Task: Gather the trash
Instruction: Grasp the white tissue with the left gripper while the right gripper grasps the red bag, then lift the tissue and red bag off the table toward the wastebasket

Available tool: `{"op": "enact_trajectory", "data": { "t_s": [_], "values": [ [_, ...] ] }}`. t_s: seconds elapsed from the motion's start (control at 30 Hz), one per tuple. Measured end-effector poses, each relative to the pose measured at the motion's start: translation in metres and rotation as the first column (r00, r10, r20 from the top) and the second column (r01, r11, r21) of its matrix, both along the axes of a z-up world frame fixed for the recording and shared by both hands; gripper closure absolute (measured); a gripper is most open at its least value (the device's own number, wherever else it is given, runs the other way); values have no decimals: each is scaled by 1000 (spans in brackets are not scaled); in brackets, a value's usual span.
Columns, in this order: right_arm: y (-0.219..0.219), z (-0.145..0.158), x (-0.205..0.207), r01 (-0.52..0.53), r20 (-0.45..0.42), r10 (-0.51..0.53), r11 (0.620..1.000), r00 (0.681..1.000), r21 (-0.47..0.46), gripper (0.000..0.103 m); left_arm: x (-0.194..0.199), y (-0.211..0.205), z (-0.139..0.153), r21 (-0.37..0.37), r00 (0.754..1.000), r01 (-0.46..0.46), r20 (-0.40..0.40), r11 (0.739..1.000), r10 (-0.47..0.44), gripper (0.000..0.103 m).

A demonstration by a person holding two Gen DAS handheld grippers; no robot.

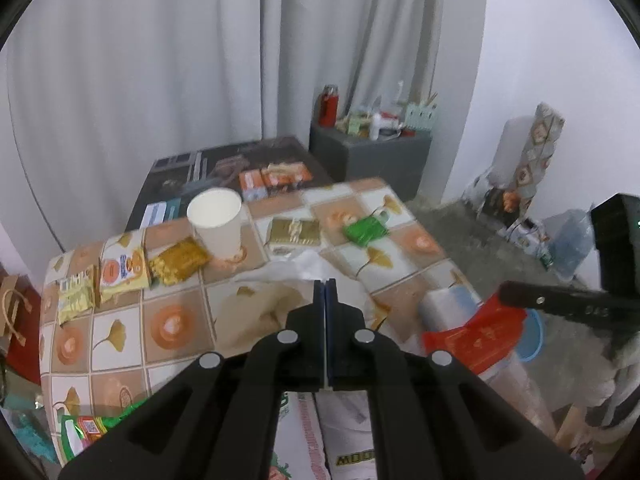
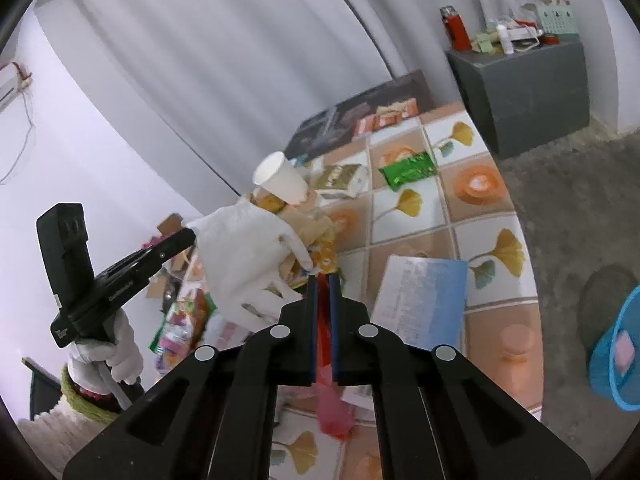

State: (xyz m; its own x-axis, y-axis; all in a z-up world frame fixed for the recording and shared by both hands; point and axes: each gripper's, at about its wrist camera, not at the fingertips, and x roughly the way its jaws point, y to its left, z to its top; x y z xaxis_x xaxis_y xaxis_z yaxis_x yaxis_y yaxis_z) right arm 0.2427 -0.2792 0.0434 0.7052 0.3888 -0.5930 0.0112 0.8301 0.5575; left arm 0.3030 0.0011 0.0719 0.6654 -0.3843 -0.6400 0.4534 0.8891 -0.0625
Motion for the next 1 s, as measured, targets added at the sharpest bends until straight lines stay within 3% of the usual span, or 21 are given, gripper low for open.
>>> {"op": "enact_trajectory", "data": {
  "t_s": [0.53, 0.83, 1.0],
  "values": [
    [7, 42, -18, -2, 107, -1, 1000, 994, 23, 100, -51, 20, 68, -114, 986, 32, 166, 993, -13, 103],
    [9, 62, -39, 5, 152, -9, 1000, 988, 23, 100, -81, 27, 107, -150, 958, 47, 285, 988, -2, 103],
    [9, 72, -46, 13, 177, -18, 1000, 984, 26, 100, -105, 29, 133, -159, 926, 60, 377, 985, 4, 103]
  ]
}}
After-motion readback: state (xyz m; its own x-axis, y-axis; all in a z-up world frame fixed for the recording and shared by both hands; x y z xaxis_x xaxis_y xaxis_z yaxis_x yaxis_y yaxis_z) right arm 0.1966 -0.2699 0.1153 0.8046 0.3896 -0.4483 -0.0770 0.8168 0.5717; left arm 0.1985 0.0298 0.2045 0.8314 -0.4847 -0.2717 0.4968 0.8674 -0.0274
